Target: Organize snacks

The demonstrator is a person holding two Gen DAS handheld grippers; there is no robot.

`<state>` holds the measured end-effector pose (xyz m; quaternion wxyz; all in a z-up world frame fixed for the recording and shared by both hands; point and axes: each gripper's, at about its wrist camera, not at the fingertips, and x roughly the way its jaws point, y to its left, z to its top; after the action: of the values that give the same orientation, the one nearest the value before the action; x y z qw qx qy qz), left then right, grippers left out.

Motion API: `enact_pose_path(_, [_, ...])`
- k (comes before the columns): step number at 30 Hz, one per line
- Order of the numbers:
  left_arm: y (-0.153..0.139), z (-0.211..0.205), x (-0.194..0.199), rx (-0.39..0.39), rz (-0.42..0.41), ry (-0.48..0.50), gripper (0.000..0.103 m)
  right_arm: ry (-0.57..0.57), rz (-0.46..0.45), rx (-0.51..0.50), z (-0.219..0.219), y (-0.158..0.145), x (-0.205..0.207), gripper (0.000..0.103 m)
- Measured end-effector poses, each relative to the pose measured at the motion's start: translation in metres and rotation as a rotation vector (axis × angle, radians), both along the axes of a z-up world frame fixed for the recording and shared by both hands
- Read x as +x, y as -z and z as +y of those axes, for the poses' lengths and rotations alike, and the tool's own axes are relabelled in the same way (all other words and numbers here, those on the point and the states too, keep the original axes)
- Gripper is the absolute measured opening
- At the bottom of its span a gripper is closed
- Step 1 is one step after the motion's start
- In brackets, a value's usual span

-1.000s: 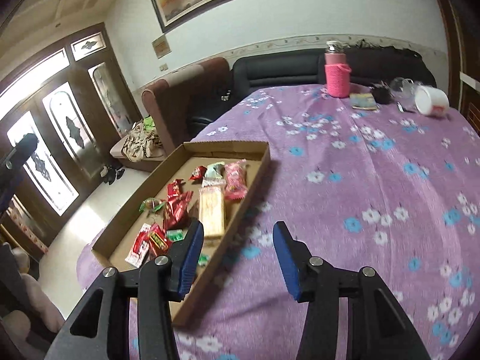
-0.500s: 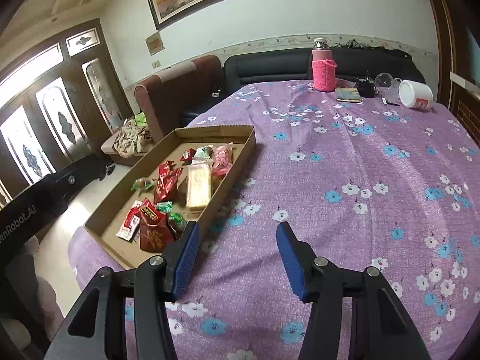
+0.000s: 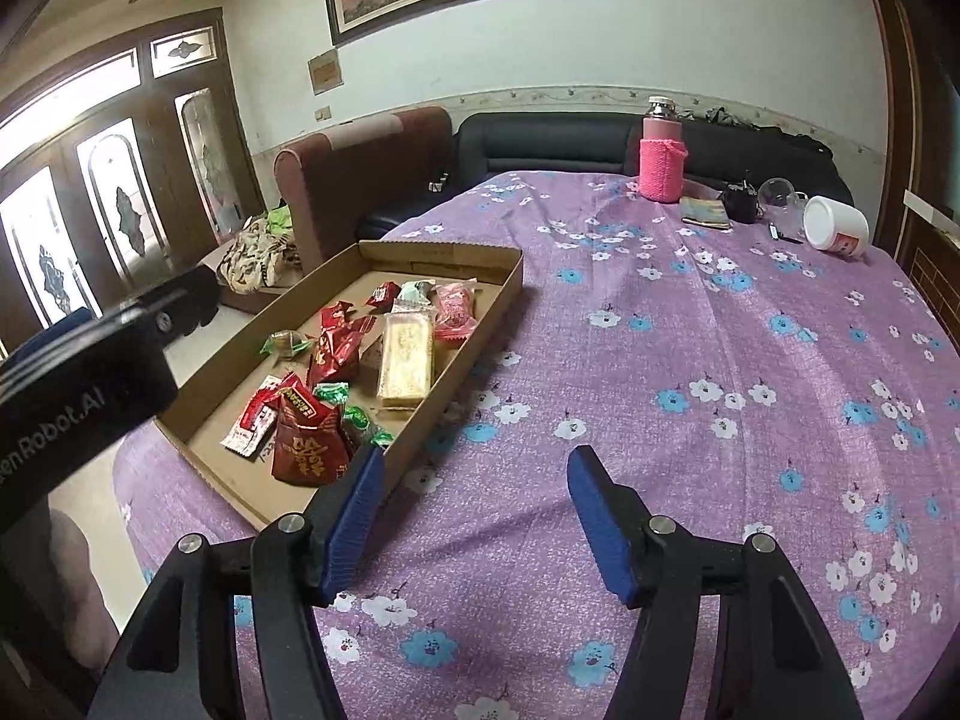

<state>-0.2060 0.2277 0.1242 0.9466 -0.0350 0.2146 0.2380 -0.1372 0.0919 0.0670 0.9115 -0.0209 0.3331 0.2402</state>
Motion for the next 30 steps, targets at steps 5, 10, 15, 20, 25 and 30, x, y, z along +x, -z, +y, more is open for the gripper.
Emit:
enact_pose_path(5, [0.000,0.004,-0.002,-0.041,-0.018,0.048,0.103,-0.008,0.010,-0.015,0.007,0.005,0.000,0.068])
enact_pose_path(10, [0.009,0.010,0.010,-0.072,0.048,0.035,0.103,-0.017,0.013,-0.036,0.013,0.008,-0.001,0.068])
enact_pose_path(15, [0.020,0.015,0.014,-0.100,0.097,0.021,0.103,-0.016,0.016,-0.048,0.016,0.009,-0.001,0.071])
enact_pose_path(20, [0.027,0.021,0.018,-0.140,0.133,0.023,0.103,-0.018,0.026,-0.067,0.019,0.013,0.001,0.071])
enact_pose_path(25, [0.032,0.023,0.020,-0.160,0.158,0.029,0.103,-0.018,0.027,-0.082,0.021,0.014,0.001,0.071])
enact_pose_path(30, [0.034,0.021,0.020,-0.166,0.166,0.030,0.103,-0.017,0.029,-0.090,0.023,0.015,0.001,0.072])
